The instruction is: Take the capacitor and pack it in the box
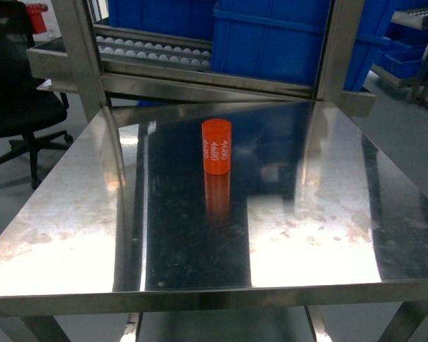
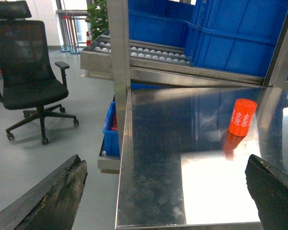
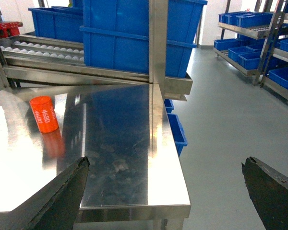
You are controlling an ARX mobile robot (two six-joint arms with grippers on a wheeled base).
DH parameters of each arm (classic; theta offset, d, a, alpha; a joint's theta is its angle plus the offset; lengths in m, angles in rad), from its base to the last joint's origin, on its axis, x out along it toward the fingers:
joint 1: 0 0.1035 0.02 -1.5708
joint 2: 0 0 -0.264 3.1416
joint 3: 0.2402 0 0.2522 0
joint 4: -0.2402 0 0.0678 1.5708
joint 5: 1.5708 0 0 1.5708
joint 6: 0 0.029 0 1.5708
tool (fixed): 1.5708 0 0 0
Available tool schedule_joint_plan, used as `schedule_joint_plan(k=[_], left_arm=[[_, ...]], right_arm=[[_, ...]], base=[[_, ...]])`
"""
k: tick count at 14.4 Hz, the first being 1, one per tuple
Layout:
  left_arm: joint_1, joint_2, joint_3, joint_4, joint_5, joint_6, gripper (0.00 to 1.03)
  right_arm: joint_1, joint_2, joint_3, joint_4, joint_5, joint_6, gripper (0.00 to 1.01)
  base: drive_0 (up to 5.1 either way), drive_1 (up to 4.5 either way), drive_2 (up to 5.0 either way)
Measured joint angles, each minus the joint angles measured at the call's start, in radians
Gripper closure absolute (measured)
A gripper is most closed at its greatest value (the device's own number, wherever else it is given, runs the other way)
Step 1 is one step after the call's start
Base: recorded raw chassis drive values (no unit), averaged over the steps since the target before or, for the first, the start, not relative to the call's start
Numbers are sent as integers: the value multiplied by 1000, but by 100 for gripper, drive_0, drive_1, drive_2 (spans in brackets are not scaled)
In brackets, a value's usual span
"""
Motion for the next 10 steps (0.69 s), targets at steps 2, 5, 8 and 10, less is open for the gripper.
schedule_joint_plan(k=[2, 5, 8, 10], left_arm=[[0, 0, 0, 0, 0, 0, 5], [0, 0, 0, 0, 0, 0, 5], [0, 0, 0, 0, 0, 0, 5], [-18, 12, 1, -6, -55, -6, 5]], right_arm=[[0, 0, 0, 0, 0, 0, 3], [0, 0, 0, 0, 0, 0, 3], [0, 0, 0, 0, 0, 0, 3], [0, 0, 0, 0, 0, 0, 3]], base=[[0, 0, 0], [0, 0, 0], [0, 0, 0], [0, 0, 0]])
